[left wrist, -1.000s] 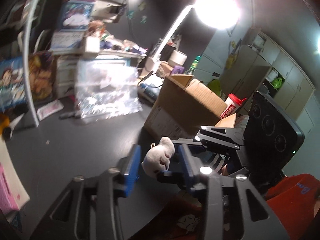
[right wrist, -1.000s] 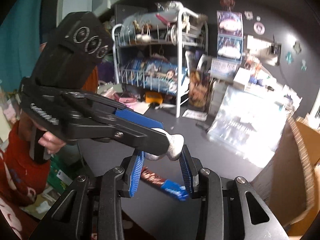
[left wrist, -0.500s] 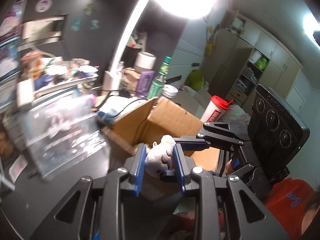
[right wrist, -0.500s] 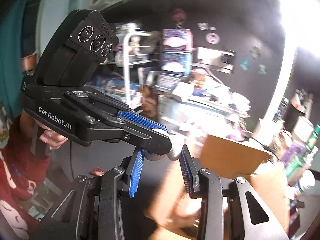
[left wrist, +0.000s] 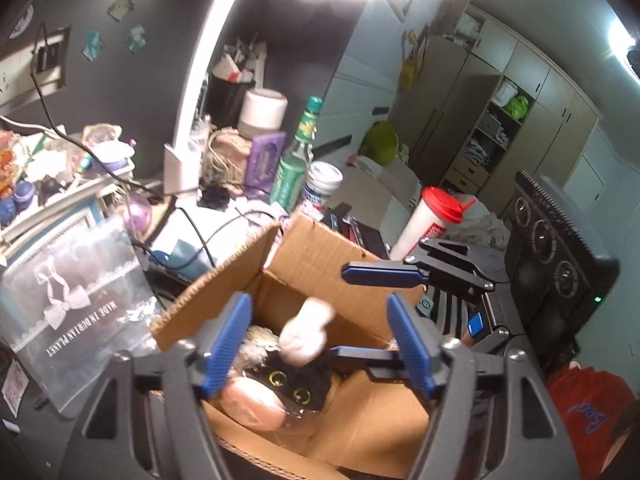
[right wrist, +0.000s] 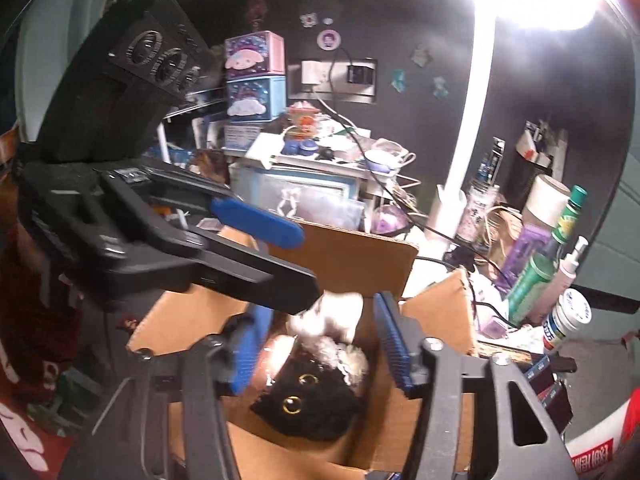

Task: Organize objects
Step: 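Carry the white plush into the box with the right tool while the left tool clamps it, then reach the right tool to the chocolate bar and grasp its blue end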

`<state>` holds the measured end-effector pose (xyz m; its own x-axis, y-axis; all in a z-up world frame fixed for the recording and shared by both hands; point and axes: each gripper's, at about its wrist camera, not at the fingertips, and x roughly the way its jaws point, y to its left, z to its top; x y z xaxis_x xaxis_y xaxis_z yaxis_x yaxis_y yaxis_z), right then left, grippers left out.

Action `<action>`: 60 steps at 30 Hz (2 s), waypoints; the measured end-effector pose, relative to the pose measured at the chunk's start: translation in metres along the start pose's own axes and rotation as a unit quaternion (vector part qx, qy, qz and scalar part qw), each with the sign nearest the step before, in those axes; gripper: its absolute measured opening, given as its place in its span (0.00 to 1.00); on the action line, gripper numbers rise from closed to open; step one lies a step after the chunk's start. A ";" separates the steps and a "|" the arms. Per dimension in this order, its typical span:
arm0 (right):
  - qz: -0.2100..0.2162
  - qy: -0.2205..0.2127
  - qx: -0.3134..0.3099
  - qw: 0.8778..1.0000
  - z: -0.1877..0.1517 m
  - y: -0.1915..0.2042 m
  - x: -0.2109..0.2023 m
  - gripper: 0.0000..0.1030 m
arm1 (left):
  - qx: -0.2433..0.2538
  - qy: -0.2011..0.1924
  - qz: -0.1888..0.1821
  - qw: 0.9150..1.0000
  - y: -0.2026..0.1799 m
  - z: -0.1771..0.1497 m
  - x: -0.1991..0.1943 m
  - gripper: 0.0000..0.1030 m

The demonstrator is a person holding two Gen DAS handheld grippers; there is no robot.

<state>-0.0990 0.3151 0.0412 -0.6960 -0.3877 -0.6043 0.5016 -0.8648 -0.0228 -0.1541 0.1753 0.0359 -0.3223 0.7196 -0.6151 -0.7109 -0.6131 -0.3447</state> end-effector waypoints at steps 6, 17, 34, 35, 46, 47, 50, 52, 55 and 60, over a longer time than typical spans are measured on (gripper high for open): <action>0.002 0.002 0.007 1.000 -0.001 -0.006 -0.001 0.53 | -0.008 -0.021 0.051 0.998 0.008 -0.005 -0.021 0.73; 0.067 -0.029 -0.025 0.997 0.014 0.049 -0.012 0.52 | -0.032 -0.093 0.134 0.986 0.020 -0.050 -0.097 0.80; 0.214 0.108 -0.210 0.948 -0.032 0.244 0.107 0.52 | -0.142 -0.131 0.269 0.944 0.090 -0.232 -0.195 0.82; 0.207 0.115 -0.229 0.944 -0.038 0.247 0.118 0.52 | -0.153 -0.131 0.269 0.942 0.096 -0.242 -0.195 0.82; 0.196 0.190 -0.258 0.927 -0.059 0.244 0.186 0.50 | -0.195 -0.125 0.249 0.940 0.112 -0.282 -0.175 0.82; 0.198 0.192 -0.255 0.927 -0.060 0.244 0.189 0.45 | -0.196 -0.124 0.248 0.940 0.113 -0.282 -0.173 0.82; 0.204 0.198 -0.242 0.928 -0.057 0.243 0.196 0.36 | -0.201 -0.123 0.239 0.942 0.117 -0.282 -0.168 0.82; 0.208 0.201 -0.231 0.929 -0.055 0.241 0.198 0.30 | -0.202 -0.121 0.236 0.943 0.120 -0.280 -0.166 0.82; 0.202 0.202 -0.216 0.934 -0.052 0.237 0.199 0.22 | -0.202 -0.119 0.235 0.943 0.123 -0.278 -0.165 0.82; 0.197 0.205 -0.203 0.937 -0.056 0.231 0.193 0.22 | -0.202 -0.113 0.234 0.944 0.126 -0.274 -0.161 0.82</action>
<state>-0.0883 0.0583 -0.1253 -0.2018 -0.4249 -0.8825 0.8905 -0.4548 0.0154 -0.0202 -0.1078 -0.1030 -0.7004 0.3617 -0.6153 -0.1760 -0.9230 -0.3422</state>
